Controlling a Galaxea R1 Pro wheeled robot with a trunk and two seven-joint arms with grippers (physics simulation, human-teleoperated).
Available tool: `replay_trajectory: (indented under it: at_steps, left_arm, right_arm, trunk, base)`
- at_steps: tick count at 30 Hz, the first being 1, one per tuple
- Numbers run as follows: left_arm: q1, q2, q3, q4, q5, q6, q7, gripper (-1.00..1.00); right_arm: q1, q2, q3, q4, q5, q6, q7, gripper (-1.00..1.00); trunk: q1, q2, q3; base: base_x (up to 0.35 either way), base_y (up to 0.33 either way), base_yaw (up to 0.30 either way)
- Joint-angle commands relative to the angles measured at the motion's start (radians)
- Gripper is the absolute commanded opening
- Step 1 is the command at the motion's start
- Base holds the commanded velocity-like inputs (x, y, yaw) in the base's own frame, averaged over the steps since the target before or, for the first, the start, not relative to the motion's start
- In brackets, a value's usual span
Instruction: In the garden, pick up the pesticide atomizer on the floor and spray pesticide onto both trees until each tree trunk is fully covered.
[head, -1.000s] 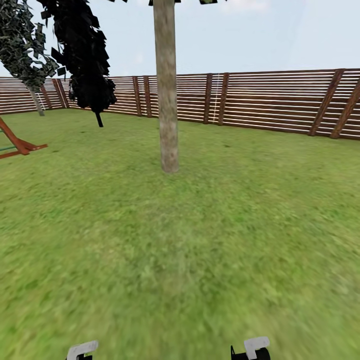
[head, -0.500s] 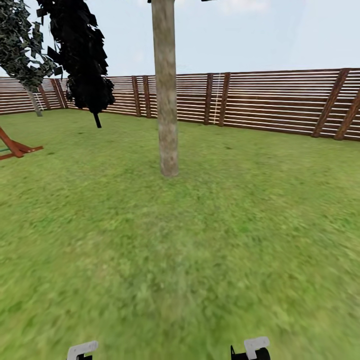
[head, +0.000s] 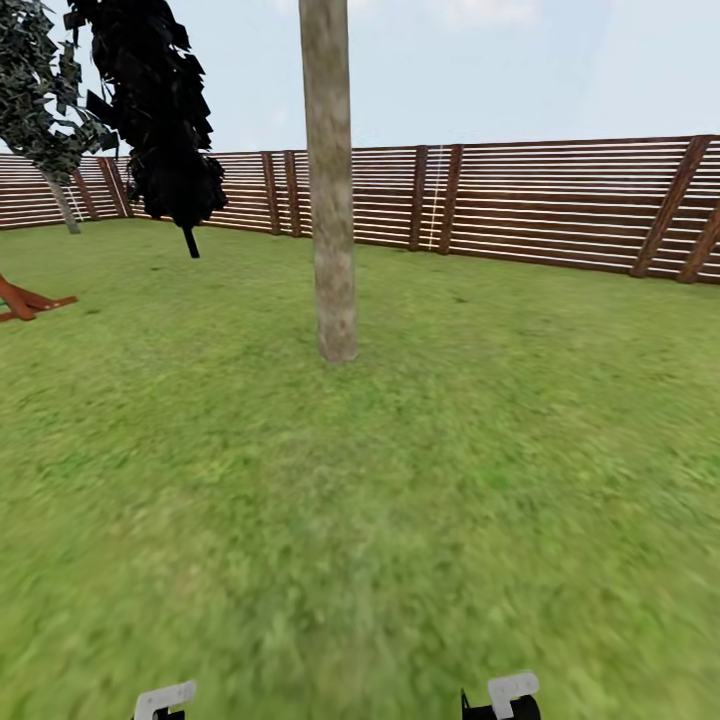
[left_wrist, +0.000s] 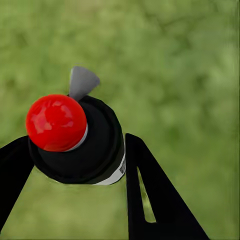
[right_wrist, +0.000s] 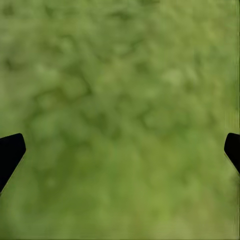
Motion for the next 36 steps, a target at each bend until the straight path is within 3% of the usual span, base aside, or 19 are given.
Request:
replay_trajectory:
  at_steps: [1, 36]
  left_arm:
    - [-0.001, 0.000, 0.002, 0.001, -0.005, -0.004, 0.003, -1.00]
    - [-0.001, 0.000, 0.002, 0.000, -0.004, -0.004, 0.003, -1.00]
  right_arm:
    - [-0.001, 0.000, 0.008, 0.001, 0.006, 0.000, -0.010, 1.00]
    - [-0.001, 0.000, 0.006, 0.000, 0.003, -0.003, -0.016, 1.00]
  trunk:
    - [0.000, 0.000, -0.001]
    - [0.000, 0.000, -0.001]
  base:
    - [0.340, 0.000, 0.000]
    - [0.340, 0.000, 0.000]
